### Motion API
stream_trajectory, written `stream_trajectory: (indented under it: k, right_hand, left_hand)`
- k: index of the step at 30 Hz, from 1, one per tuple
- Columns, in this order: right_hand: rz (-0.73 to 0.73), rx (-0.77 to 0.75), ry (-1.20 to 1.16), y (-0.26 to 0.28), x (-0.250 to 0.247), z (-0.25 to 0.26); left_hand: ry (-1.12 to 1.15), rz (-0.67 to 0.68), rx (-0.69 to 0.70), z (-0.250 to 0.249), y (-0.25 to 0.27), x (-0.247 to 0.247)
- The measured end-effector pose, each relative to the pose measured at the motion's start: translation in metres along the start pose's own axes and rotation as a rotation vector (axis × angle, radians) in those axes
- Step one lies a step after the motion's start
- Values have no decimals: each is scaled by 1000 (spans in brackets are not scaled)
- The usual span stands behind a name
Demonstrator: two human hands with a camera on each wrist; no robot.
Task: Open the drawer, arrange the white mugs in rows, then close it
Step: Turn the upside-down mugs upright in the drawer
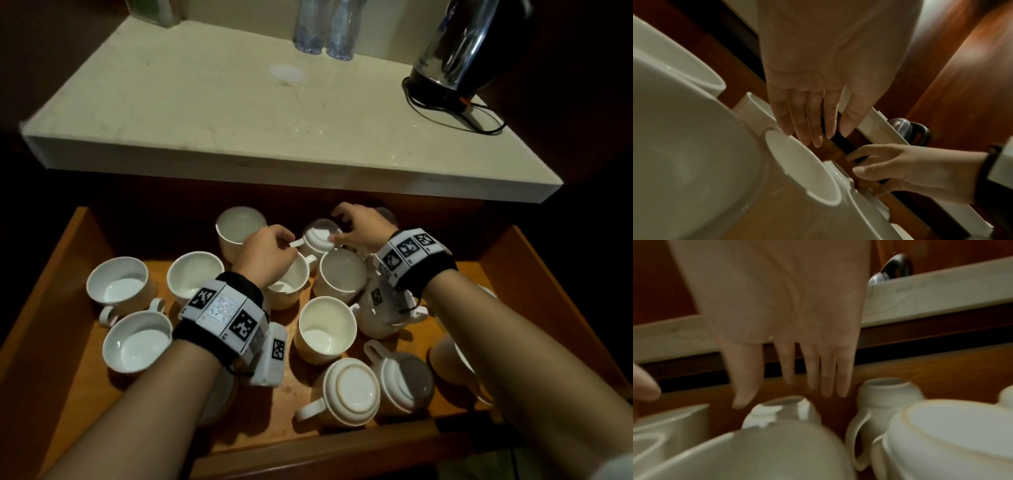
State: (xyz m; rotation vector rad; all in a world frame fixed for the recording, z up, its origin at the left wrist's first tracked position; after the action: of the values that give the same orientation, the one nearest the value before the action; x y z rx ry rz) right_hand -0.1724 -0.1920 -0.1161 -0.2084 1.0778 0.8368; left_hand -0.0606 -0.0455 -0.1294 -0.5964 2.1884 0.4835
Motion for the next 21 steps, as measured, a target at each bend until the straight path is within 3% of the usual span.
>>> stream_trajectory:
  k: [3,7,13,21]
  right_hand:
    - [171,38,57,-13,16,6]
    - [219,78,26,-23,23,10]
    - [163,77,74,-28,30,16]
    - [30,36,-94,-10,13,8]
  left_hand:
    - [-3,-3,-12,0,1,-2]
    - [-3,-5,-15,-1,2,-4]
    - [-7,-14,-14,1,0,-5]
    - [24,-18,-45,3,0,-6]
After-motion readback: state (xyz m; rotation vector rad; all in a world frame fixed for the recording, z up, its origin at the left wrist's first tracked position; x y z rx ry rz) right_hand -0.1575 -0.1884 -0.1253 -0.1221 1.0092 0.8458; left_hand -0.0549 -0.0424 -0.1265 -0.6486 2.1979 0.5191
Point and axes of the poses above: each hand's wrist, its own y-axis away from the middle knuckle, its own x-axis out of the palm, z = x × y, the point moved 4 cm from there along -y, towards the middle knuckle, and after that the axes turned 15 degrees about -y, right-handed, at the moved point
